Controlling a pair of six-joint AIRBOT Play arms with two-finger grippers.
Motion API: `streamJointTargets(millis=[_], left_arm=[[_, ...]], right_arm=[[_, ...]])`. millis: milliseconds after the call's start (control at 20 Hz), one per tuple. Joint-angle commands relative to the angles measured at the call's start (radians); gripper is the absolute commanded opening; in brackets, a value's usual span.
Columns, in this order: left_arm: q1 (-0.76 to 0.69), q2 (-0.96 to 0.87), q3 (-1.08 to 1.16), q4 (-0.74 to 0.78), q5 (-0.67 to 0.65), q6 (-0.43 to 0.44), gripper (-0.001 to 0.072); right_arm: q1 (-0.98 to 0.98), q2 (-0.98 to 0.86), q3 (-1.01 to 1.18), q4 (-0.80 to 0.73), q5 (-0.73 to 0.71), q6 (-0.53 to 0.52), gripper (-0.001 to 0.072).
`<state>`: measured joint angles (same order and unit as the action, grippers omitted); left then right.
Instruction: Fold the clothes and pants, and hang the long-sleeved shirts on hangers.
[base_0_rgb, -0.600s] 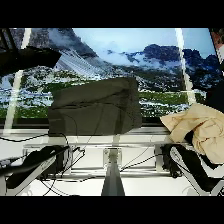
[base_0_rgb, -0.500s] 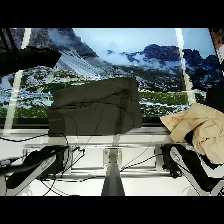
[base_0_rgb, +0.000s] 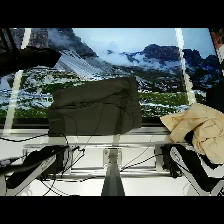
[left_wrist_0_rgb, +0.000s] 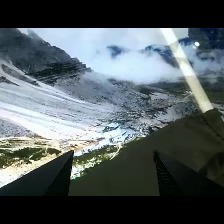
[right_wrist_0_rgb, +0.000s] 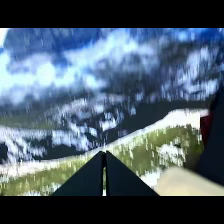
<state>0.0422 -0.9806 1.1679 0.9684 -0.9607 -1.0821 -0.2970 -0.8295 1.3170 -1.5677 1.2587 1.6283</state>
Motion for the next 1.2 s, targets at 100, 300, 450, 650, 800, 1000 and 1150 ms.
streamJointTargets(millis=[100,300,450,650,800,1000,1150], left_arm=[[0.001,0.001,0.001,-0.021,0.002,-0.023,0.0553],[0.001,0.010,0.002,-0.085,-0.071,-0.063,0.0552],[0.014,0.035,0.001,-0.063,-0.159,-0.063,0.0552],[0.053,0.064,0.001,0.120,-0.195,-0.064,0.0552],[0.092,0.063,-0.001,0.249,-0.295,-0.076,0.0552],[0.122,0.063,-0.019,0.258,-0.371,-0.110,0.0552],[0.122,0.062,-0.066,0.259,-0.369,-0.109,0.0552]], right_arm=[[0.000,-0.009,-0.003,-0.036,-0.061,-0.013,0.0021],[-0.048,-0.068,-0.120,-0.043,0.098,-0.296,0.0020],[-0.051,-0.123,-0.369,0.180,0.159,-0.368,0.0020],[-0.051,-0.174,-0.702,0.558,0.097,-0.415,0.0238],[-0.051,-0.196,-0.855,0.650,0.068,-0.437,0.0488],[-0.051,-0.245,-0.978,0.719,0.050,-0.436,0.0487],[-0.004,-0.287,-1.010,0.782,0.002,-0.438,0.0487]])
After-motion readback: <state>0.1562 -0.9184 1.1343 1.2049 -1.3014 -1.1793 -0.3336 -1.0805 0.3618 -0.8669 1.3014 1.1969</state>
